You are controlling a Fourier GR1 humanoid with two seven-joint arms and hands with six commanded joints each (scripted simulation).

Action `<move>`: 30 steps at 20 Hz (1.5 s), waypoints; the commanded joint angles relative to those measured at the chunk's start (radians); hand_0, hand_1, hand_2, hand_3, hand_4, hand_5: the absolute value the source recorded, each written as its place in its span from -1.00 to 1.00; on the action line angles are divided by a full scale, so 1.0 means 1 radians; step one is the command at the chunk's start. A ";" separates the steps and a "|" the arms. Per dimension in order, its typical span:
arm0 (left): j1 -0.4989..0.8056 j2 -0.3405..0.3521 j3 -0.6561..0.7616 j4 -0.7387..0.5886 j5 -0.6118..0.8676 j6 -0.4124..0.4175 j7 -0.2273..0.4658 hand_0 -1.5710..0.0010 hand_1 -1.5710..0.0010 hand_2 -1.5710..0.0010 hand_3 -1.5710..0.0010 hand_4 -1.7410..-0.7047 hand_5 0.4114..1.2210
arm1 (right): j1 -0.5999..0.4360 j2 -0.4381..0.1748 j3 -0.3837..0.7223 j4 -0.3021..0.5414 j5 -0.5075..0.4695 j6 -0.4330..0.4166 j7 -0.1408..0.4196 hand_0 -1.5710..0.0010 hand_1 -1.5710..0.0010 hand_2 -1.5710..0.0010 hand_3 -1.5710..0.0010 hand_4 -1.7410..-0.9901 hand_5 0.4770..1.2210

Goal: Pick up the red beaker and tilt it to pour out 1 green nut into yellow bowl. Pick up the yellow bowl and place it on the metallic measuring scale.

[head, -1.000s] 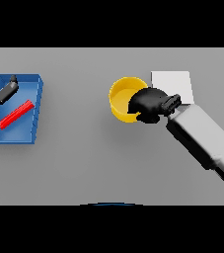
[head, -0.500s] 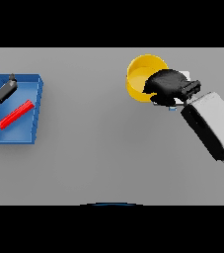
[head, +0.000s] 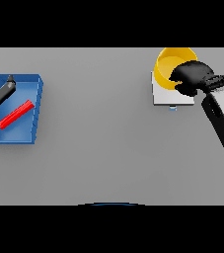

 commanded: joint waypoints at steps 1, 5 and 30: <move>-0.001 0.004 -0.001 -0.010 0.002 -0.008 0.008 1.00 1.00 1.00 1.00 0.97 -0.33 | -0.009 0.004 -0.002 0.034 0.007 -0.018 -0.010 -1.00 -1.00 -0.86 -0.60 -1.00 1.00; -0.013 -0.006 -0.005 0.010 -0.004 -0.004 0.019 1.00 1.00 1.00 1.00 0.97 -0.33 | -0.018 0.024 -0.015 0.134 0.012 -0.055 -0.031 -1.00 -1.00 -0.78 -0.73 -1.00 1.00; -0.028 -0.007 -0.005 0.043 -0.009 0.004 -0.010 1.00 1.00 1.00 1.00 0.96 -0.38 | -0.039 0.059 -0.003 0.236 0.031 -0.079 -0.126 0.86 0.88 0.84 0.58 -0.46 -0.07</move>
